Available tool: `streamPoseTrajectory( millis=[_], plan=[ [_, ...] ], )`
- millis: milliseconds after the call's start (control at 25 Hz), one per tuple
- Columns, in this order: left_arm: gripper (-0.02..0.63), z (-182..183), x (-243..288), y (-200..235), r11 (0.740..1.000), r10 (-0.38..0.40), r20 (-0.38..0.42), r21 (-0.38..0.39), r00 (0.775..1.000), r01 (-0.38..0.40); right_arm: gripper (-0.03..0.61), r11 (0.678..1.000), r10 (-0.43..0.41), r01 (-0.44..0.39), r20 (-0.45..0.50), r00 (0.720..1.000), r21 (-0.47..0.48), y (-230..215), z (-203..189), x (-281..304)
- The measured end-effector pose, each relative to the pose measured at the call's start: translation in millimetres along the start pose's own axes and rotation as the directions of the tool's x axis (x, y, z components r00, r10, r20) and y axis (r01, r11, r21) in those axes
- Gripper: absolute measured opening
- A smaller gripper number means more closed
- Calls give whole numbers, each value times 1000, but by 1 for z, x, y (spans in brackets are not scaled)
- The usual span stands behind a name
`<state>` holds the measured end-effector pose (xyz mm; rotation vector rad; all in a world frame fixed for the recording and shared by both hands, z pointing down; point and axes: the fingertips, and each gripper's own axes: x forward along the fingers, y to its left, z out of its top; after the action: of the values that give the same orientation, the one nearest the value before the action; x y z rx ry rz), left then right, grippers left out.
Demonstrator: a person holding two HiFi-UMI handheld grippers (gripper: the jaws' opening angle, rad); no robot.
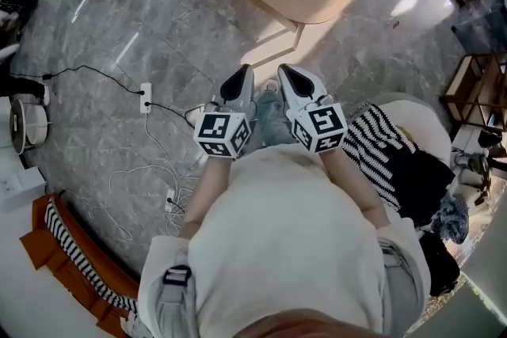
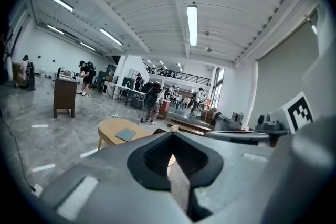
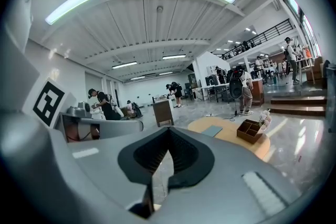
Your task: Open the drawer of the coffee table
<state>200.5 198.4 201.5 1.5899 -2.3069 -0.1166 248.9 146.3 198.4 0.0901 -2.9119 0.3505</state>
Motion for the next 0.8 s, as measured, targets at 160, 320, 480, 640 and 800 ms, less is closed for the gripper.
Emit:
streamPoseTrajectory(
  millis=[160, 320, 480, 640, 800],
  plan=[
    [0, 11, 29, 29, 1000, 5, -4, -1, 1000, -5, 2, 1000, 2, -2, 1, 1000, -9, -16, 11, 44],
    [0, 26, 61, 59, 1000, 12, -19, -7, 1000, -12, 2, 1000, -7, 7, -4, 1000, -6, -37, 27, 85],
    [0, 46, 95, 91, 1000, 20, -23, -4, 1000, -20, 2, 999, -12, 12, -1, 1000, -34, -56, 48, 125],
    [0, 66, 134, 115, 1000, 21, -14, 4, 1000, -21, 2, 999, -7, 8, 11, 1000, -52, -79, 68, 161],
    [0, 83, 172, 136, 1000, 17, 2, 14, 1000, -17, 2, 997, -7, 8, 20, 1000, -71, -102, 87, 195]
  ],
)
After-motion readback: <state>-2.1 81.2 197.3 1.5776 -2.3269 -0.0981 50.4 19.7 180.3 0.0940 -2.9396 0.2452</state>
